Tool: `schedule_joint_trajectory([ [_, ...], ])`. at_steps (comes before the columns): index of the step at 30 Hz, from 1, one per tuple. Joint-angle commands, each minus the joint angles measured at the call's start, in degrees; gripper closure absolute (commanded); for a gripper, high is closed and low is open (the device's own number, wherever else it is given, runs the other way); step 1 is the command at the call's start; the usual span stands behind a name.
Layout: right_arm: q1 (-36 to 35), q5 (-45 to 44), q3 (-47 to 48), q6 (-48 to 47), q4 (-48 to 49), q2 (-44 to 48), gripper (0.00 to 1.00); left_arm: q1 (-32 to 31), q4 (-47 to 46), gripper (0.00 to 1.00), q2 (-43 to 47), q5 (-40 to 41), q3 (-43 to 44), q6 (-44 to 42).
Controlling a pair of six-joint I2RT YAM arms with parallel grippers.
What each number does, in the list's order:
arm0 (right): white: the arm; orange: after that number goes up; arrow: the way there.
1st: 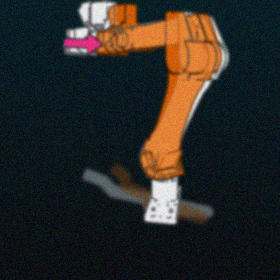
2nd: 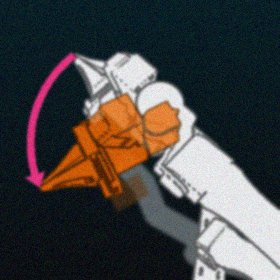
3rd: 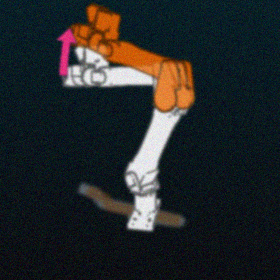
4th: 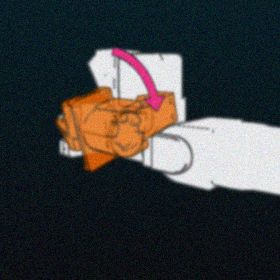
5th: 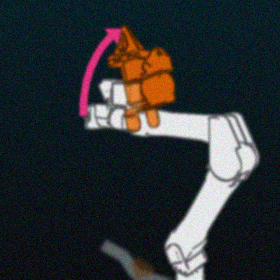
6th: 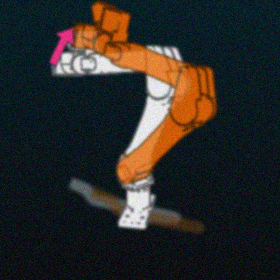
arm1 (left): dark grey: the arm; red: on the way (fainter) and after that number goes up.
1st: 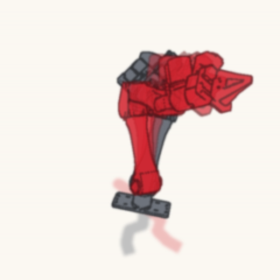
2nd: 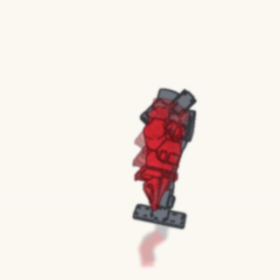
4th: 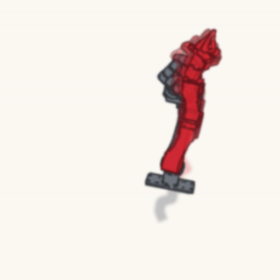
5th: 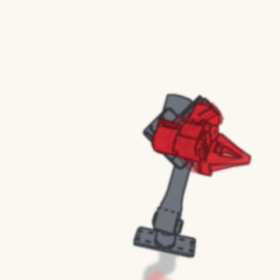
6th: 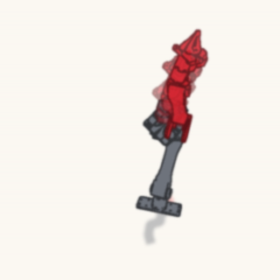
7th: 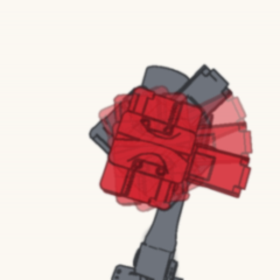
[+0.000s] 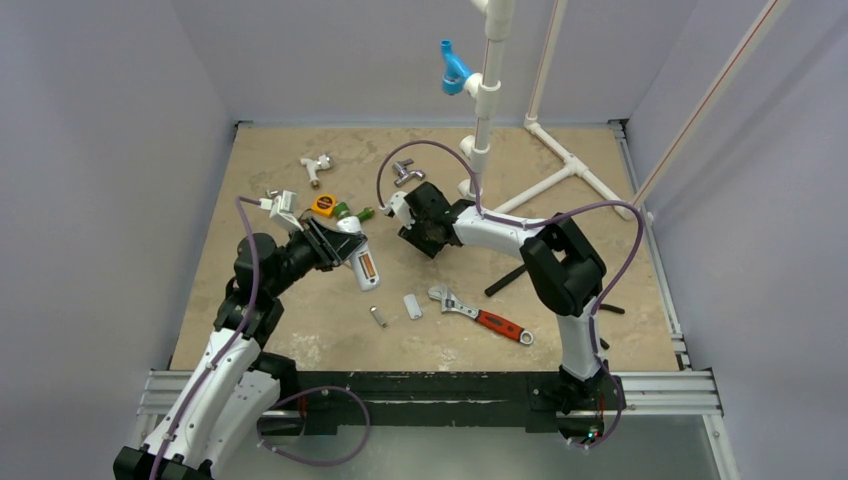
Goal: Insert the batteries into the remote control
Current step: Pick up the battery from the center of the board.
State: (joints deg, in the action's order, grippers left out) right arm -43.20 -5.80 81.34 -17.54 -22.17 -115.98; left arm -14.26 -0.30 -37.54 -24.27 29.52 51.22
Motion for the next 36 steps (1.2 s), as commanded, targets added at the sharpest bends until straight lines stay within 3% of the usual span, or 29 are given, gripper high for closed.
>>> schedule_joint_trajectory([
  [1,0.84,1.86,0.55,2.4,-2.73,-1.32,0.61,0.51,-2.91,1.0,0.19,-0.95,2.34,-0.77],
  [12,1.37,5.63,-1.68,5.95,-3.11,-1.31,0.71,0.47,-3.27,1.0,-0.19,-1.3,2.26,-0.6],
  [28,1.52,7.61,-5.04,10.33,-8.65,0.54,0.67,0.51,-4.01,1.0,-0.43,-1.48,1.86,-0.11],
  [36,1.9,13.84,-6.4,12.42,-8.28,1.21,0.76,0.46,-3.57,1.0,0.04,-1.48,1.79,-0.22],
])
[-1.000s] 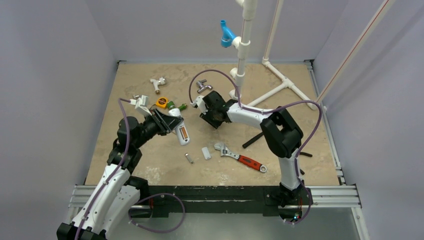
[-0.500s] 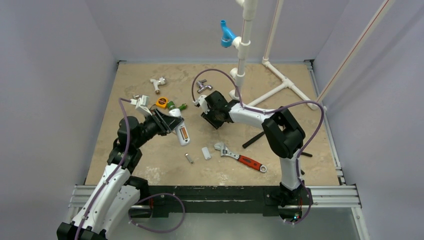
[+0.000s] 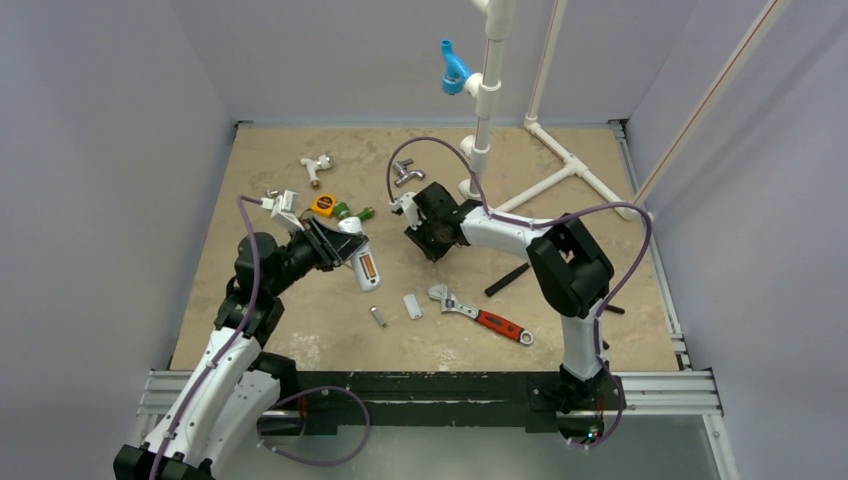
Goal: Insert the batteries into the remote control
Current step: Pick up the battery from the center of the board.
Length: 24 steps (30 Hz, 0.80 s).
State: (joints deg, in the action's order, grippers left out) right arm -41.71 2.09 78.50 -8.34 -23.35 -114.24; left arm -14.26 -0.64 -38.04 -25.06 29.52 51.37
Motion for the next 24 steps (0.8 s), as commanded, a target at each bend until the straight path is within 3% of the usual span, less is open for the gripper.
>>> schedule_joint_trajectory([
  [1,0.41,6.62,-4.07,3.48,-6.83,-0.05,0.76,0.46,-3.22,1.0,0.59,-0.62,1.78,-0.37],
  [12,0.41,5.09,-8.08,7.08,-2.64,1.65,0.83,0.46,-3.57,1.0,0.07,-0.78,1.98,-0.21],
  [18,0.46,2.74,-8.89,10.07,0.67,2.74,0.64,0.46,-3.27,1.0,0.16,-0.79,2.1,-0.28],
  [24,0.41,1.99,-7.05,10.77,1.0,1.41,0.63,0.49,-3.29,1.0,0.08,-0.56,2.21,-0.3],
])
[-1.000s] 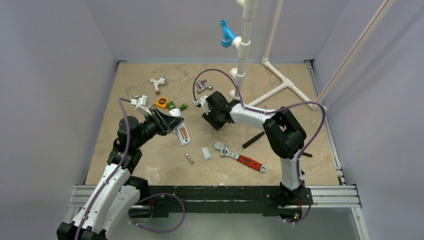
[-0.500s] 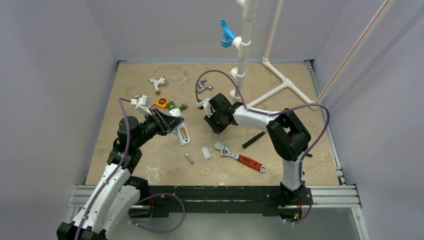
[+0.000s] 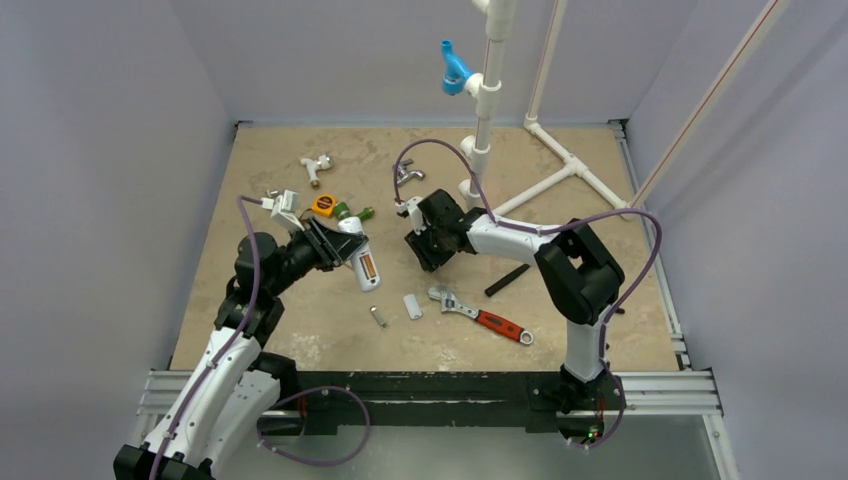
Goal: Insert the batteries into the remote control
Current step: Pick up the battery from the center of the board.
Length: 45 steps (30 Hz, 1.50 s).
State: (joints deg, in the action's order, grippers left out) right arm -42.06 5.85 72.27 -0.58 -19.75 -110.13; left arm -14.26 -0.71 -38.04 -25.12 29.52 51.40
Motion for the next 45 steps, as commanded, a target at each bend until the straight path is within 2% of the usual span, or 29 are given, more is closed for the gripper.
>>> schedule_joint_trajectory([
  [1,0.76,-2.32,-0.55,3.11,-2.58,-2.99,0.64,0.48,-3.24,1.0,0.01,-0.51,2.27,-0.33],
  [5,0.76,-4.0,0.13,3.22,-2.29,-3.9,0.67,0.46,-3.12,1.0,-0.23,-0.54,2.47,-0.42],
  [13,0.82,-6.47,1.21,2.24,-2.16,-5.19,0.65,0.46,-3.51,1.0,-0.97,-0.7,2.56,-0.32],
  [18,0.8,-6.75,1.55,1.67,-2.28,-5.61,0.67,0.46,-3.66,1.0,-1.07,-0.63,2.31,-0.33],
  [23,0.76,-6.39,1.96,1.47,-3.27,-5.93,0.78,0.47,-3.73,1.0,-1.01,-0.54,2.12,-0.1],
  [29,0.63,-3.22,-0.12,0.14,-3.8,-3.48,0.97,0.46,-3.52,1.0,-0.73,-0.37,2.08,-0.24],
  [31,0.24,-1.39,-1.88,-0.03,-2.53,-1.49,1.0,0.47,-3.72,1.0,-0.8,-0.3,1.96,-0.22],
  [37,-2.67,-1.14,-8.67,0.03,3.34,7.7,1.0,0.51,-4.03,1.0,-1.14,-0.01,1.99,-0.31],
  [45,-3.82,2.6,-24.72,1.08,17.66,33.2,1.0,0.47,-4.08,1.0,-1.38,0.91,1.86,-0.57],
])
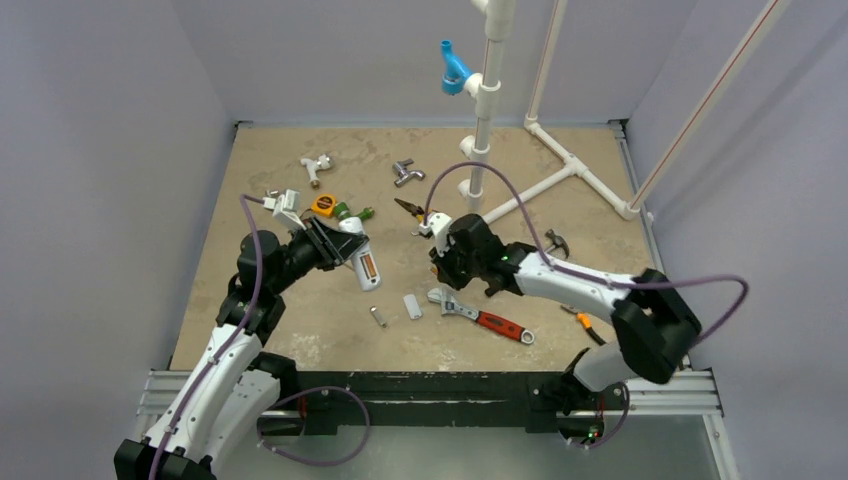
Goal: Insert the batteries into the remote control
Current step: Pick up the battery from the center of the board, then adjust the battery at the center of the board.
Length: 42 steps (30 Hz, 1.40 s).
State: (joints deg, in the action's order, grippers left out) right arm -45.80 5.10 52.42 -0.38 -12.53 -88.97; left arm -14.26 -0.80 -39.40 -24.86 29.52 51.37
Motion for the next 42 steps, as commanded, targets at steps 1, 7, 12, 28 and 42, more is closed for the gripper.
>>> schedule_joint_trajectory([
  [1,-0.08,4.23,-6.94,0.72,12.76,15.54,1.0,0.46,-4.17,1.0,-0.23,0.61,1.83,-0.57],
  [7,-0.08,14.13,-21.49,-5.95,32.26,34.8,1.0,0.46,-6.09,1.0,-0.84,-0.19,1.71,-0.23],
  [12,-0.08,27.69,-27.68,-14.5,41.09,46.79,1.0,0.46,-8.61,1.0,-1.48,-1.88,1.6,-0.27],
  [28,-0.09,46.02,-26.72,-24.89,42.84,51.4,1.0,0.38,-31.27,1.0,-2.88,-16.43,-0.93,2.14],
  [42,-0.08,46.12,-25.36,-24.68,41.67,49.99,1.0,0.29,-55.56,1.0,-5.19,-24.26,-4.1,9.54],
])
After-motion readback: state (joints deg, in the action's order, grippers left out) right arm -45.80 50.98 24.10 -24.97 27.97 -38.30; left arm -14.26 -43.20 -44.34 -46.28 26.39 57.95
